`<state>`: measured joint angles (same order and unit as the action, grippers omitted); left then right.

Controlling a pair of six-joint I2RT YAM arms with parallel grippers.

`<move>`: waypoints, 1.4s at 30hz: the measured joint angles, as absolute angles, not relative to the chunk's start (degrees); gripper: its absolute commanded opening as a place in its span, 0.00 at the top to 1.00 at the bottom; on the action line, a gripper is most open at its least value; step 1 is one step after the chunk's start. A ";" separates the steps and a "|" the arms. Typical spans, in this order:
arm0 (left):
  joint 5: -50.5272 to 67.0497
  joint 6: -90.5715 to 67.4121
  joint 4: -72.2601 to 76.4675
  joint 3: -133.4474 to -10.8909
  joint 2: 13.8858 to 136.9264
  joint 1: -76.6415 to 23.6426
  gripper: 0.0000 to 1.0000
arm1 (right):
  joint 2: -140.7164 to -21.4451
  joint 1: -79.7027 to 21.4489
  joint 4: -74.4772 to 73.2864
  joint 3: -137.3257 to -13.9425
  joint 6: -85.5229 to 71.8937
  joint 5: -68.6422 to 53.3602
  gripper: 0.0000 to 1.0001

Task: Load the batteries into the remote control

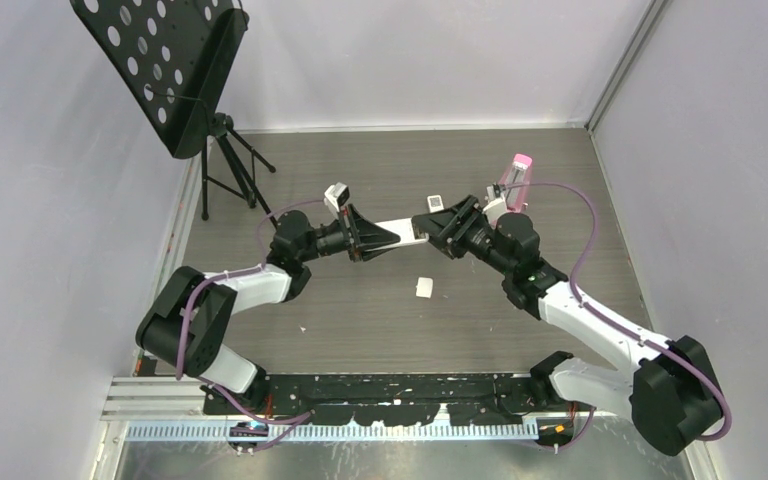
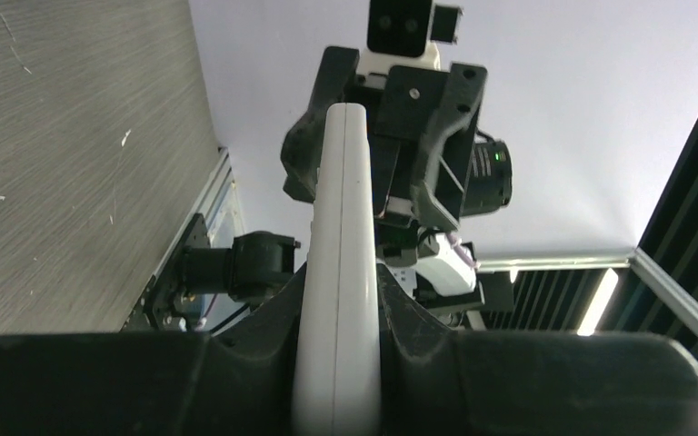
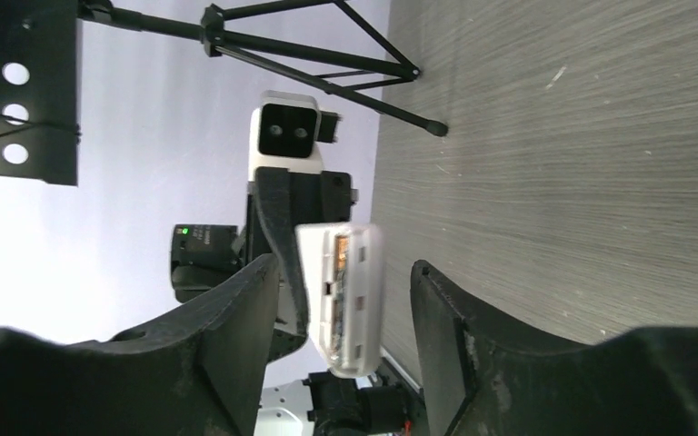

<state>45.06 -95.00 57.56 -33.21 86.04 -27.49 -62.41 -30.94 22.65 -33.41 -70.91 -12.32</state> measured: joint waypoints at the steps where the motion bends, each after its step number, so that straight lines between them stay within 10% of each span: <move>1: 45.80 -94.45 57.49 -33.39 86.04 -27.35 1.00 | -62.11 -30.46 21.85 -33.41 -70.24 -13.02 0.43; 12: 55.92 -89.38 54.02 -35.62 85.89 -26.65 1.00 | -56.55 -26.26 18.79 -32.47 -62.63 -27.03 0.48; 27: 61.54 -82.85 46.35 -37.17 82.24 -26.22 1.00 | -60.34 -25.85 19.20 -32.53 -57.98 -41.67 0.90; 33: 61.67 -80.97 44.66 -37.34 81.80 -25.91 1.00 | -61.41 -25.78 19.57 -33.06 -58.00 -42.13 0.37; 42: 61.30 -79.00 37.67 -37.28 79.46 -23.20 1.00 | -59.42 -25.36 19.55 -33.06 -55.70 -40.49 0.38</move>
